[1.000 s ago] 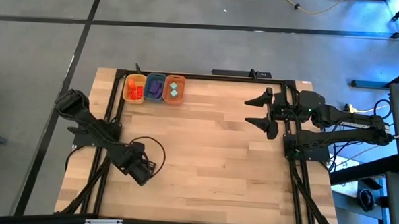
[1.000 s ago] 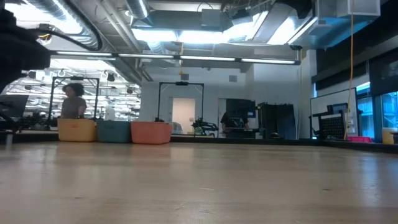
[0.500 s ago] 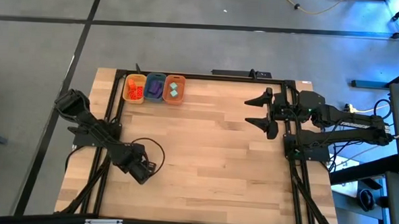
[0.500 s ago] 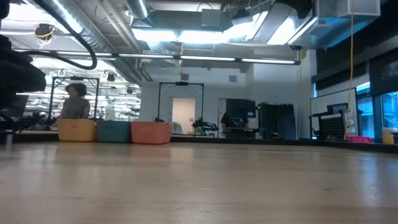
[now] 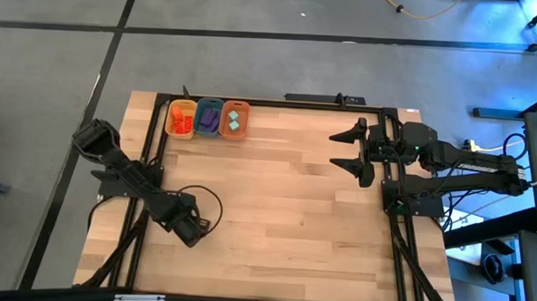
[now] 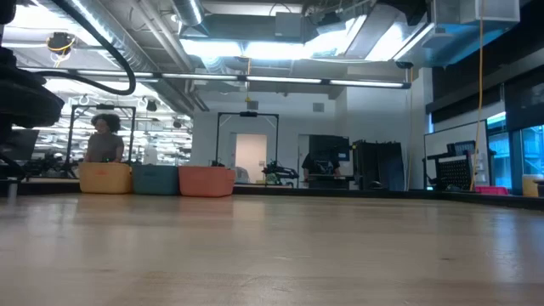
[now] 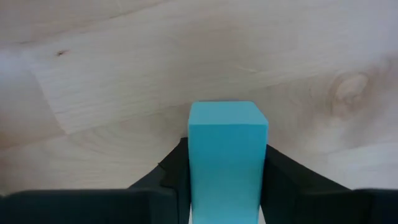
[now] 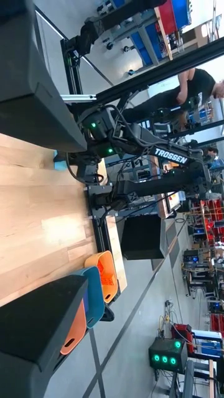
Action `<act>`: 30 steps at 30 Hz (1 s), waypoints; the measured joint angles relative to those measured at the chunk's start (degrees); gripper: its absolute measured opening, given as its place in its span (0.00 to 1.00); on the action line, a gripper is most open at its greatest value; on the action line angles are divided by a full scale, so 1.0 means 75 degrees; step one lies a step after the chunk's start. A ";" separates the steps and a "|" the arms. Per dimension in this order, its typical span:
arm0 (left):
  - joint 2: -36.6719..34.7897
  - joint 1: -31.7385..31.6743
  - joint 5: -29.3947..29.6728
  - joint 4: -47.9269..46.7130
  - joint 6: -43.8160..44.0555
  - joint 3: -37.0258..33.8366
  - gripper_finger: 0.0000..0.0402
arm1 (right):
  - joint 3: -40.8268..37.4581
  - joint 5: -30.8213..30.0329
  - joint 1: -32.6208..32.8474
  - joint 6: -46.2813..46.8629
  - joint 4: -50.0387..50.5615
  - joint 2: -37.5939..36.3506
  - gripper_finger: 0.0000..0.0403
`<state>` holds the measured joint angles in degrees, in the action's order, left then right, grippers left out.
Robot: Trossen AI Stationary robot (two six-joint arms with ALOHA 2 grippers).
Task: Sort & place blocks by color
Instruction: Put the blue block into the orange bin
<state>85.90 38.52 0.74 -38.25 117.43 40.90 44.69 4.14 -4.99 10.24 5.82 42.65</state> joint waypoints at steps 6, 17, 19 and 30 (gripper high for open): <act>-0.0793 -0.0127 0.0454 0.0105 -0.1086 -0.0016 0.30 | 0.0000 0.0000 0.0000 0.0000 0.0000 0.0000 0.85; -0.3456 -0.2833 0.2409 0.2683 -0.7576 -0.0014 0.30 | 0.0000 -0.0003 0.0000 0.0198 -0.0011 0.0000 0.85; -0.3592 -0.3620 0.2242 0.3762 -0.8933 -0.0011 0.30 | 0.0000 -0.0003 0.0000 0.0189 -0.0067 0.0000 0.85; -0.3689 -0.5972 0.0255 0.8671 -1.2962 0.0026 0.30 | 0.0003 0.0001 0.0000 0.0192 -0.1025 0.0289 0.85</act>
<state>58.23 -6.26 2.65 26.78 20.21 41.10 44.71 4.15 -4.99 11.68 -1.87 44.82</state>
